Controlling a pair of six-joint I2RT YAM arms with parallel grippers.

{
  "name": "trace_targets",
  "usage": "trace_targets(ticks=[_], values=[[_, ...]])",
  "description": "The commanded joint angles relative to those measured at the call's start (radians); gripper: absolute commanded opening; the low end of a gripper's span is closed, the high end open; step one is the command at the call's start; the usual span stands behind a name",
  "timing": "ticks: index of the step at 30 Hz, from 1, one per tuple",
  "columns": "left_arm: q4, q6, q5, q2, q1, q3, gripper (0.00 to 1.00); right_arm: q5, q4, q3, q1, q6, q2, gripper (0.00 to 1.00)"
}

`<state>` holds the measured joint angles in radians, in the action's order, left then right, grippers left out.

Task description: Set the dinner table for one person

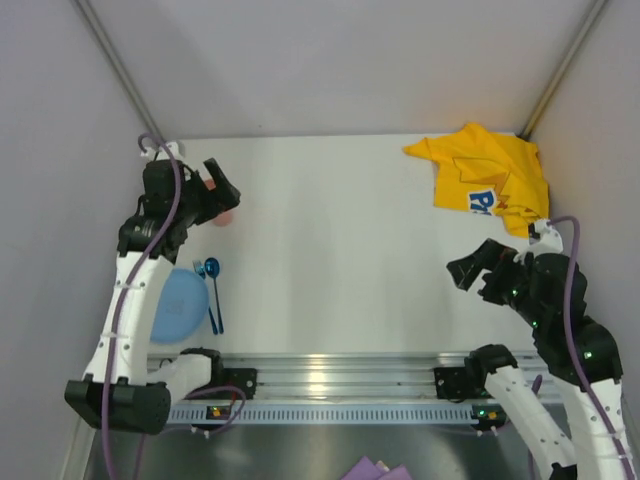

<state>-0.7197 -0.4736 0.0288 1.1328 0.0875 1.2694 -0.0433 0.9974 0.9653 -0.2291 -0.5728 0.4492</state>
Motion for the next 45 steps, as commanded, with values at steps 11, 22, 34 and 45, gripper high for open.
trace_targets(ticks=[11,22,34,45], values=[[0.117,-0.137,-0.187,-0.079,0.008,-0.217,0.97,0.097,-0.092,0.367,0.022,0.082,0.851,1.00],[0.137,-0.089,-0.240,-0.011,0.012,-0.180,0.90,0.194,-0.013,1.091,0.158,0.221,1.646,1.00],[0.169,-0.106,-0.237,0.016,0.024,-0.234,0.90,0.195,0.018,1.314,0.183,0.203,1.976,1.00],[0.247,-0.135,-0.219,0.185,0.024,-0.177,0.89,0.214,0.033,1.222,0.171,0.221,2.027,0.27]])
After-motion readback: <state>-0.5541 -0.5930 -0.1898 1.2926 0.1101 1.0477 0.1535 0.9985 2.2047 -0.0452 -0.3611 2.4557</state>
